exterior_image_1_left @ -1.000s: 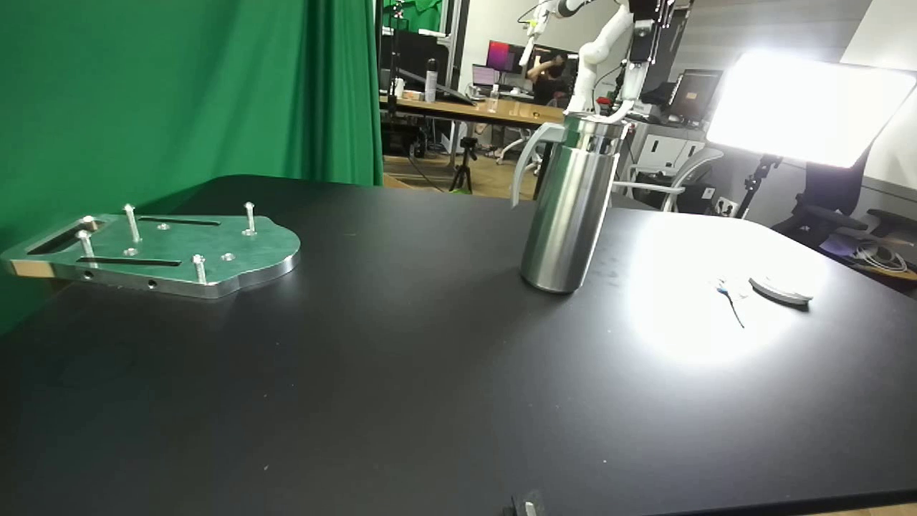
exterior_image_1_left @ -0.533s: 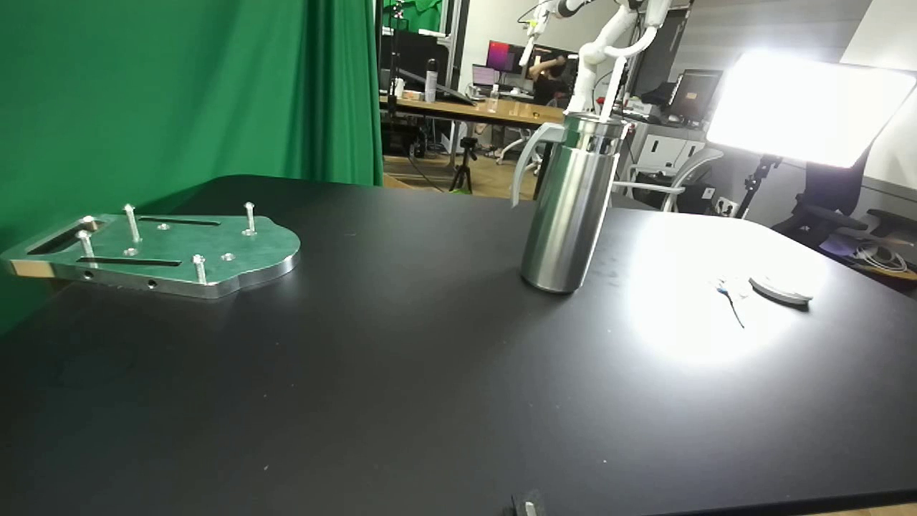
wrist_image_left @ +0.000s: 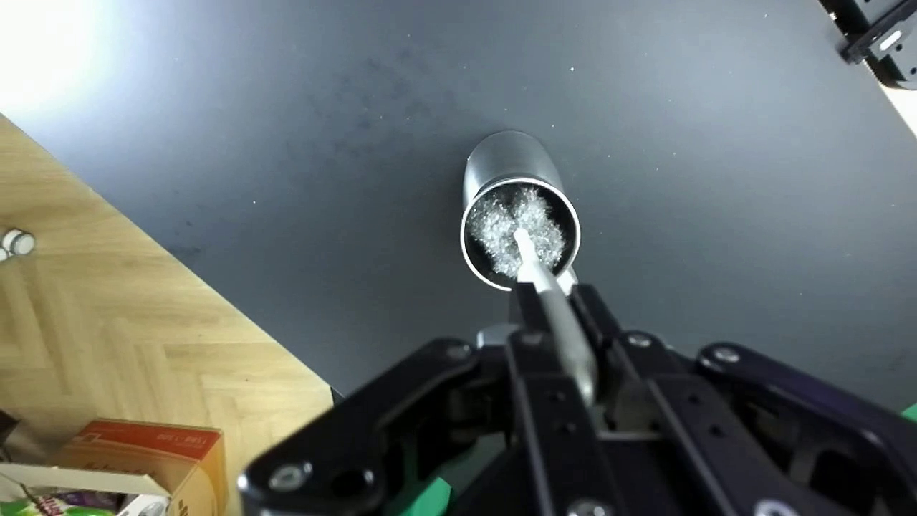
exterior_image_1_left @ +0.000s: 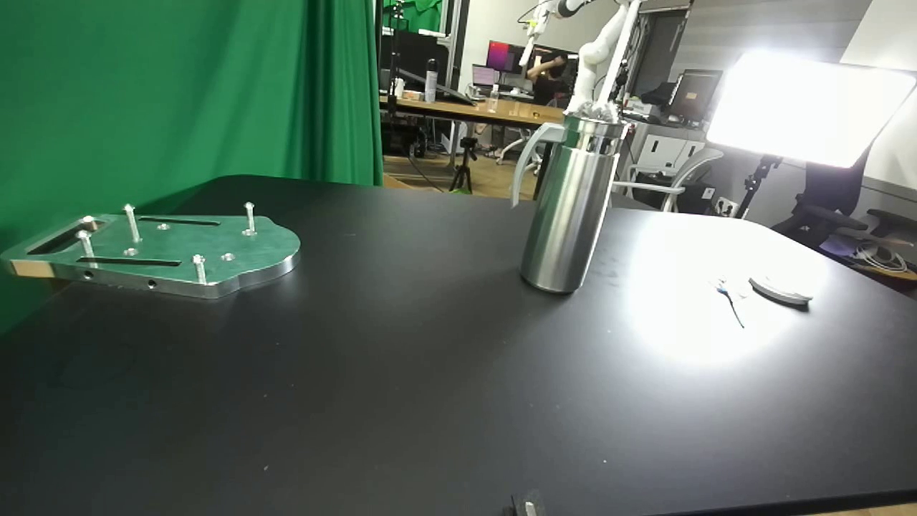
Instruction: Scrub the jar with the brush
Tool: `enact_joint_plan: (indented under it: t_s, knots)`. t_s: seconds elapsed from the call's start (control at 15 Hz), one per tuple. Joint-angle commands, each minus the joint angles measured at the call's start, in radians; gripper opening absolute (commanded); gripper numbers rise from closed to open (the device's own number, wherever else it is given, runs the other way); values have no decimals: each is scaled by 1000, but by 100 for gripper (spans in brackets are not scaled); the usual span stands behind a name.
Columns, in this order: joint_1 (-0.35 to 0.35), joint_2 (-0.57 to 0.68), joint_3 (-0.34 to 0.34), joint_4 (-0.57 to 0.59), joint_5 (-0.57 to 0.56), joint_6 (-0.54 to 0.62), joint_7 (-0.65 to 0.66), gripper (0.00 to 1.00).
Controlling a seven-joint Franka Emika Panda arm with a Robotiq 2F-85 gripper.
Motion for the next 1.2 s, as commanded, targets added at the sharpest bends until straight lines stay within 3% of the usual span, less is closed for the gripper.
enact_joint_plan:
  t_s: [0.0, 1.13]
  knots:
    - [20, -30, -27, 2, 11, -9, 1, 4]
    - [-6, 200, -31, -21, -48, 29, 52, 4]
